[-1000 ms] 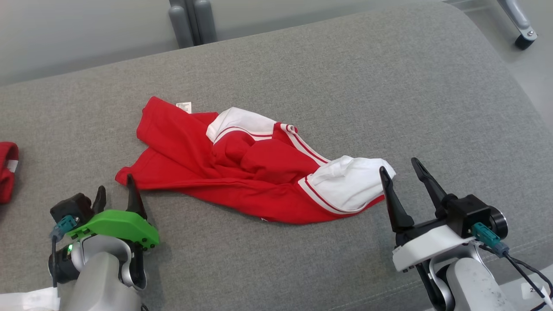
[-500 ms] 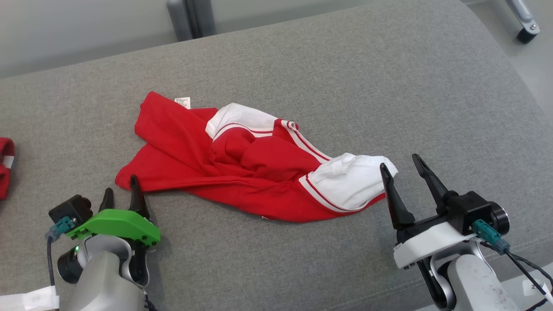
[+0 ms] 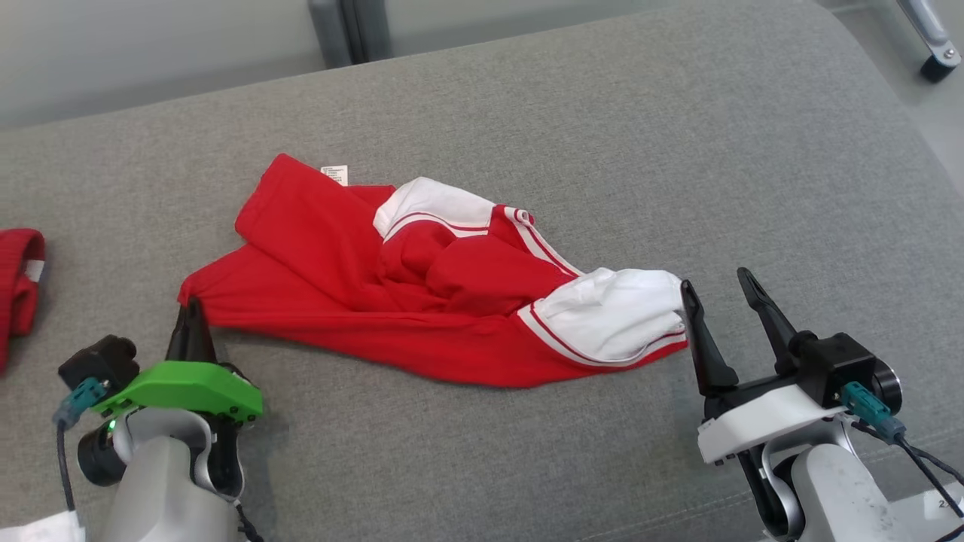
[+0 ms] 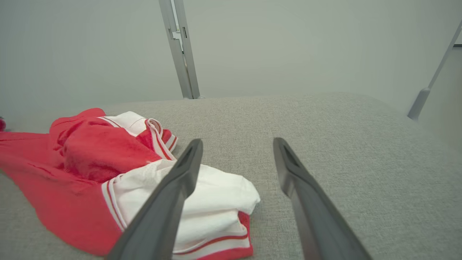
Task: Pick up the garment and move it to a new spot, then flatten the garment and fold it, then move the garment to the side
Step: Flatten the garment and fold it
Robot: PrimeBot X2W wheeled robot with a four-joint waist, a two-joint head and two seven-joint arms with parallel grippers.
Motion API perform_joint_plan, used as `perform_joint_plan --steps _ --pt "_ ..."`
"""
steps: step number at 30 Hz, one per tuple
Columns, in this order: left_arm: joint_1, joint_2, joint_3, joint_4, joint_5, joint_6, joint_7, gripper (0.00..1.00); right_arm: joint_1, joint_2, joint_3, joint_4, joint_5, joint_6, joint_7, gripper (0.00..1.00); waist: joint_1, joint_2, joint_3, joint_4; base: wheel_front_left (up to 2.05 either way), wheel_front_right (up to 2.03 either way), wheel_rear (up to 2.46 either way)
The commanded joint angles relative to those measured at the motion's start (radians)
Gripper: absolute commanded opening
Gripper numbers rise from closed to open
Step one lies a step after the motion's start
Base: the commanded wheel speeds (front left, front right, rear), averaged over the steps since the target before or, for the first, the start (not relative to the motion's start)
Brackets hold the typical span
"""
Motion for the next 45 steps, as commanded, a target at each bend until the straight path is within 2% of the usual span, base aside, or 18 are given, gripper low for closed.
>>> perform_joint_plan --steps 1,4,8,11,15,16,17,18,23,29,30,36,43,44,45 --pt "0.024 0.007 0.013 -0.013 0.002 -0.001 0.000 0.00 0.011 0.001 -0.004 0.001 0.001 -0.001 -0.003 1.00 0.0000 -0.0001 -0.020 0.025 0.00 0.00 0.00" --pt "0.084 0.006 0.022 -0.089 0.000 -0.002 0.000 0.00 0.025 0.005 -0.021 0.006 0.007 -0.001 -0.003 1.00 0.0000 -0.0001 -0.044 0.071 0.00 0.00 0.00" --pt "0.160 0.007 -0.014 -0.154 -0.022 -0.003 -0.001 0.00 0.040 0.013 -0.033 0.010 0.005 -0.001 -0.003 1.00 0.0000 -0.0001 -0.071 0.149 0.00 0.00 0.00" --pt "0.214 0.006 -0.048 -0.177 -0.045 0.001 0.000 0.00 0.039 0.017 -0.038 0.012 0.005 -0.001 -0.003 1.00 0.0000 -0.0001 -0.083 0.202 0.00 0.00 0.00" --pt "0.279 0.006 -0.101 -0.173 -0.076 0.029 0.000 0.00 0.025 0.021 -0.019 0.019 0.004 -0.001 -0.003 1.00 0.0000 -0.0001 -0.081 0.259 0.00 0.00 0.00" --pt "0.286 0.006 -0.111 -0.171 -0.084 0.034 0.000 0.04 0.020 0.019 -0.012 0.022 0.004 -0.001 -0.003 1.00 0.0000 -0.0001 -0.079 0.266 0.00 0.00 0.00" --pt "0.292 0.006 -0.121 -0.167 -0.092 0.038 0.000 0.48 0.015 0.015 -0.007 0.026 0.008 -0.001 -0.003 1.00 0.0000 -0.0001 -0.076 0.273 0.00 0.00 0.00" --pt "0.293 0.006 -0.132 -0.169 -0.100 0.044 0.000 1.00 0.008 0.006 0.001 0.032 0.011 -0.001 -0.003 1.00 0.0000 -0.0001 -0.072 0.282 0.00 0.00 0.00" --pt "0.278 0.006 -0.184 -0.205 -0.115 0.069 0.000 1.00 -0.071 -0.061 0.064 0.098 0.031 -0.001 -0.003 1.00 0.0000 -0.0001 -0.048 0.323 0.00 0.00 0.00" --pt "0.256 0.005 -0.249 -0.254 -0.140 0.074 0.000 1.00 -0.242 -0.162 0.189 0.292 0.071 -0.001 -0.003 1.00 0.0000 -0.0001 -0.014 0.374 0.00 0.00 0.00" --pt "0.256 0.005 -0.249 -0.254 -0.140 0.074 0.000 1.00 -0.242 -0.162 0.189 0.292 0.071 -0.001 -0.003 1.00 0.0000 -0.0001 -0.014 0.374 0.00 0.00 0.00" --pt "0.224 0.005 -0.308 -0.294 -0.161 0.085 -0.001 1.00 -0.387 -0.223 0.303 0.480 0.115 -0.001 -0.003 1.00 0.0000 -0.0001 0.024 0.421 0.00 0.00 0.00" --pt "0.210 0.006 -0.345 -0.346 -0.163 0.093 0.000 1.00 -0.489 -0.239 0.396 0.660 0.197 -0.001 0.017 1.00 0.0000 -0.0001 0.062 0.461 0.00 0.00 0.00" --pt "0.210 0.005 -0.349 -0.354 -0.159 0.094 0.000 1.00 -0.501 -0.248 0.409 0.676 0.207 -0.001 0.018 0.66 0.0000 -0.0001 0.066 0.464 0.00 0.00 0.00" --pt "0.209 0.005 -0.357 -0.362 -0.144 0.093 0.000 1.00 -0.516 -0.259 0.424 0.690 0.208 -0.001 0.019 0.00 0.0000 -0.0001 0.071 0.467 0.00 0.00 0.00"
